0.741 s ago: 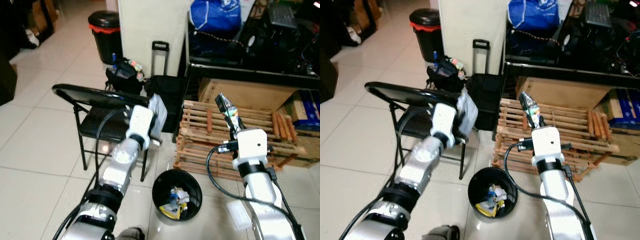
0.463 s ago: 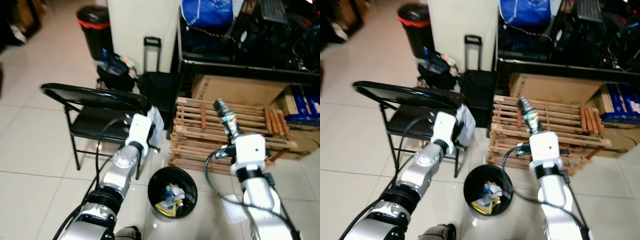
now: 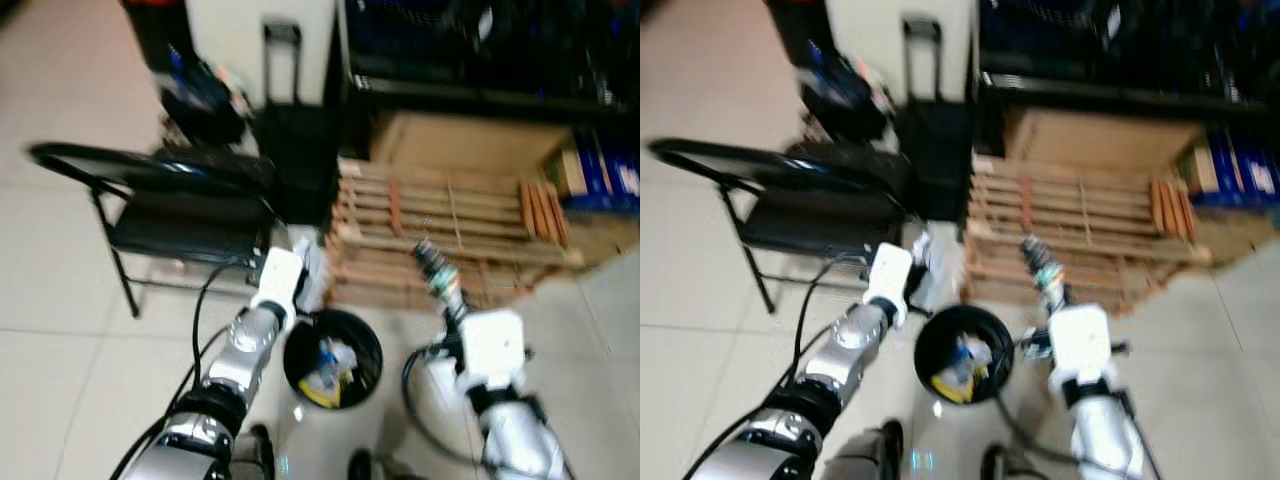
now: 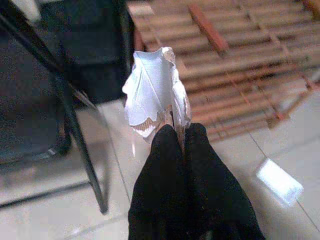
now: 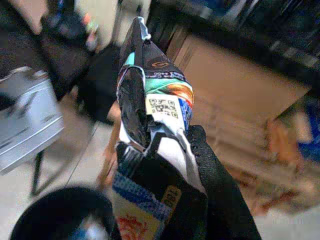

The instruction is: Picking trash to rubbish bin

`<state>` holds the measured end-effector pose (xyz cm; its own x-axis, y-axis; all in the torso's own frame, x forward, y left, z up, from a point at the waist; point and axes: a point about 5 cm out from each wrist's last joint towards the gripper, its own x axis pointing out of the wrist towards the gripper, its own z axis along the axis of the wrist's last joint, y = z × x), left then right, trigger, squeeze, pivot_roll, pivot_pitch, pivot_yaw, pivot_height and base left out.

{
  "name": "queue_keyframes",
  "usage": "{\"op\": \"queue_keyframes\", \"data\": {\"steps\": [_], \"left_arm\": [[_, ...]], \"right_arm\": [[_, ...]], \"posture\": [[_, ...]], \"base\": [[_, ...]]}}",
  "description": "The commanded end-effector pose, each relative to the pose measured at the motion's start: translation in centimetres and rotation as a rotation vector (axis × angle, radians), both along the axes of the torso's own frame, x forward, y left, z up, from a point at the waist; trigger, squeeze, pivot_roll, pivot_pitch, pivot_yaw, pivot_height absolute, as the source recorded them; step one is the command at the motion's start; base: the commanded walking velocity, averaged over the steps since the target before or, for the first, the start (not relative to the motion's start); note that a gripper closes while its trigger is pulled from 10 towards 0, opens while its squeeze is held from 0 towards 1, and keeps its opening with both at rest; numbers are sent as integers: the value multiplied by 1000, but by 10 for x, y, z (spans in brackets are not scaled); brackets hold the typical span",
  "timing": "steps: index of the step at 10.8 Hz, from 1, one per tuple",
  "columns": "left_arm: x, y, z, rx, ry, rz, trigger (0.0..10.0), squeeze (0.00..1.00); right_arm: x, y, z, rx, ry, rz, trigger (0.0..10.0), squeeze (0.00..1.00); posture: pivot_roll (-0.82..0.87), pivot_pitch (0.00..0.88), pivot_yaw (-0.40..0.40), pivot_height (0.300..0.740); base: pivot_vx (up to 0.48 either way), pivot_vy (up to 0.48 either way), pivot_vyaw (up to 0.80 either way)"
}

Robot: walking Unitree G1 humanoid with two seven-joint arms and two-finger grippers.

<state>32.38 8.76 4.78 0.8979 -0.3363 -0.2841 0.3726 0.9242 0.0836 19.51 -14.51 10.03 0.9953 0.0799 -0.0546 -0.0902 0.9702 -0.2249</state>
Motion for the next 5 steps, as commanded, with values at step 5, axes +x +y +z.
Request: {"op": "queue_keyframes", "data": {"steps": [5], "left_arm": [[-15, -25, -24, -12, 146, -28, 10000, 0]], "right_arm": [[-34, 1, -42, 63, 244, -14, 10000, 0]], "posture": [[-74, 338, -116, 740]], "base": [[0, 0, 0]]}}
